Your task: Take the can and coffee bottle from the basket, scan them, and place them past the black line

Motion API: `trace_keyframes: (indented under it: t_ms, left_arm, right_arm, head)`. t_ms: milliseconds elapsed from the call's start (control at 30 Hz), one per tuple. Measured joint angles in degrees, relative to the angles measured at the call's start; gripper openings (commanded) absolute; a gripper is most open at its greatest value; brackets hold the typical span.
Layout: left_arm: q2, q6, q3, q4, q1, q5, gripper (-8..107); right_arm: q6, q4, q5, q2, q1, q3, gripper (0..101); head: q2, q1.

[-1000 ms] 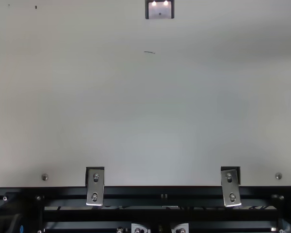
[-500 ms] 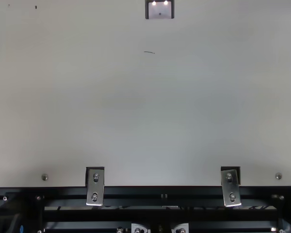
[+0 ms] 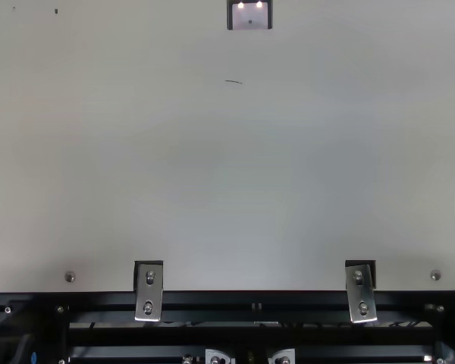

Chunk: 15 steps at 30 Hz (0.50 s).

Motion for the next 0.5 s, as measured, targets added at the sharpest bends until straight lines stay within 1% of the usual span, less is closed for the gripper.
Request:
trace_keyframes:
  t_ms: [133,500]
  left_arm:
    - [0.0,0.0,0.0,0.0,0.0,0.0,90]
    - [0.0,0.0,0.0,0.0,0.0,0.0,90]
  right_arm:
    - [3.05,0.01,1.16,-0.19,1.97,0.72,101]
    - [3.19,-0.04,1.01,-0.14,1.98,0.72,101]
  head:
    - [3.81,-0.29]
    - [13.49,-0.29]
